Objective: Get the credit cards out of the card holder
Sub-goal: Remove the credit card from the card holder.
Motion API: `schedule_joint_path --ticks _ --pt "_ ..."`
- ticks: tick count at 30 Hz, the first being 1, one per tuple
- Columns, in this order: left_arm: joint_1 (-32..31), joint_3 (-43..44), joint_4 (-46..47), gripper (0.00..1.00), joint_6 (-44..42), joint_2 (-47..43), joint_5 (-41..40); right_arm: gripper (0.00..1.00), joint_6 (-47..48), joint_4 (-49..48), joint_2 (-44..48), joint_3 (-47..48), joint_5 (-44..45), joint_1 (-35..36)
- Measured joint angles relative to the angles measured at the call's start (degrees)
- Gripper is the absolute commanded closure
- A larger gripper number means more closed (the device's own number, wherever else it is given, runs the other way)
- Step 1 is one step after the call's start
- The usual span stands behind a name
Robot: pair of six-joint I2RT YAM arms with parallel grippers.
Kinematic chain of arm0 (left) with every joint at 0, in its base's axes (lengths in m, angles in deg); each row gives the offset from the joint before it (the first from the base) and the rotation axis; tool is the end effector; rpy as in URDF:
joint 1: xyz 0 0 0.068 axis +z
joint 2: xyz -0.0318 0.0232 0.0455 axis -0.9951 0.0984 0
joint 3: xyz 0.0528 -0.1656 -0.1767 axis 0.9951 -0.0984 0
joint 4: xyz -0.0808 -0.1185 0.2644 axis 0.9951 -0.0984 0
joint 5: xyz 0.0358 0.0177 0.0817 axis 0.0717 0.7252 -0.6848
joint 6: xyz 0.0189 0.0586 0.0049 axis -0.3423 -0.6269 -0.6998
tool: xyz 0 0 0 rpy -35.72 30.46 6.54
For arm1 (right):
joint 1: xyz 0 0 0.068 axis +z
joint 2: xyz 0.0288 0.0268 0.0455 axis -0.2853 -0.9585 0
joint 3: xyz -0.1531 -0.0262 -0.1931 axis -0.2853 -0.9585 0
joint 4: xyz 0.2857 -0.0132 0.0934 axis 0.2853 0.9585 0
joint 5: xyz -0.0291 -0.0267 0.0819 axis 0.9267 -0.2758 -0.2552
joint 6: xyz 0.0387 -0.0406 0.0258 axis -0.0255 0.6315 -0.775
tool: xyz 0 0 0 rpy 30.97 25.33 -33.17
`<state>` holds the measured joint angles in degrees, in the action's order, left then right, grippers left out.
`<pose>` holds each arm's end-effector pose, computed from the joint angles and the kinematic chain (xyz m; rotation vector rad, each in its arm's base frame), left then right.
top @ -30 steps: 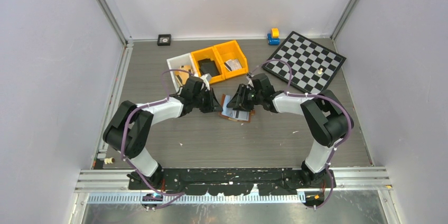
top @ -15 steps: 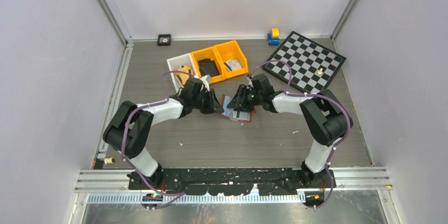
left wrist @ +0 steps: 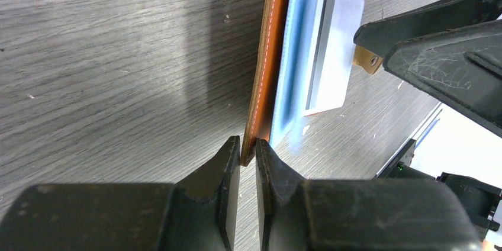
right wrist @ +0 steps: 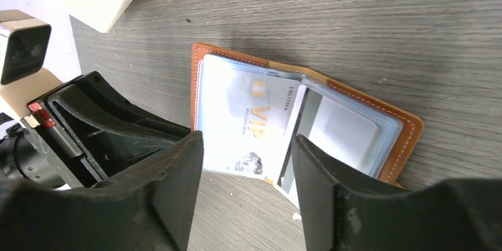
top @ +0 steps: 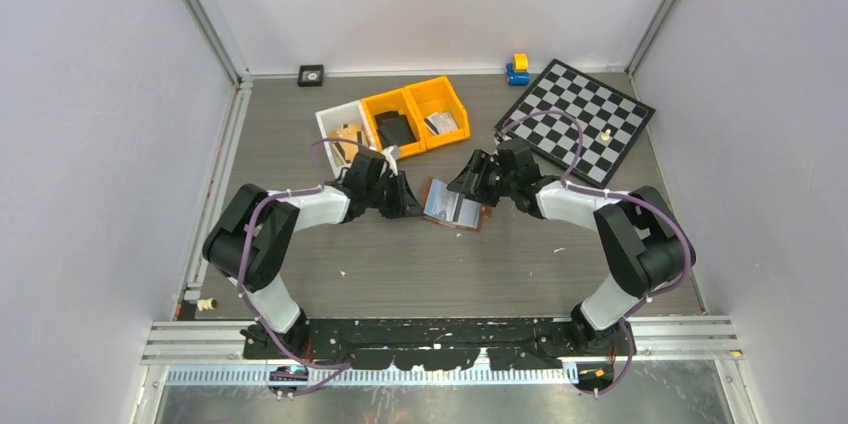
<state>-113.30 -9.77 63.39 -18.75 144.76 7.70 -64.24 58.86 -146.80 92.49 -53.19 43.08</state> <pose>0.3051 -0.1904 0.0838 -0.0764 2.5345 -1.0549 0.3182 0.1735 0.1074 0.2268 2.3849 0.9653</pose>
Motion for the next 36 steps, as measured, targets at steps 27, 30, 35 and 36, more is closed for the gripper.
schedule_joint_path --ticks 27,30,35,36 --pt "0.96 -0.44 1.22 0.79 0.33 -1.03 1.53 0.95 0.07 0.94 -6.99 0.92 -3.8 -1.97" --pt "0.94 -1.4 2.91 0.63 0.48 -1.09 2.45 0.95 0.07 1.11 -7.37 1.86 -4.55 -1.9" --pt "0.96 -2.45 4.76 0.36 0.74 -1.14 3.52 0.95 0.13 1.2 -7.56 2.47 -5.16 -1.51" --pt "0.96 -2.67 5.27 0.35 0.83 -1.14 3.74 0.95 0.15 1.38 -7.69 2.58 -5.29 -1.46"
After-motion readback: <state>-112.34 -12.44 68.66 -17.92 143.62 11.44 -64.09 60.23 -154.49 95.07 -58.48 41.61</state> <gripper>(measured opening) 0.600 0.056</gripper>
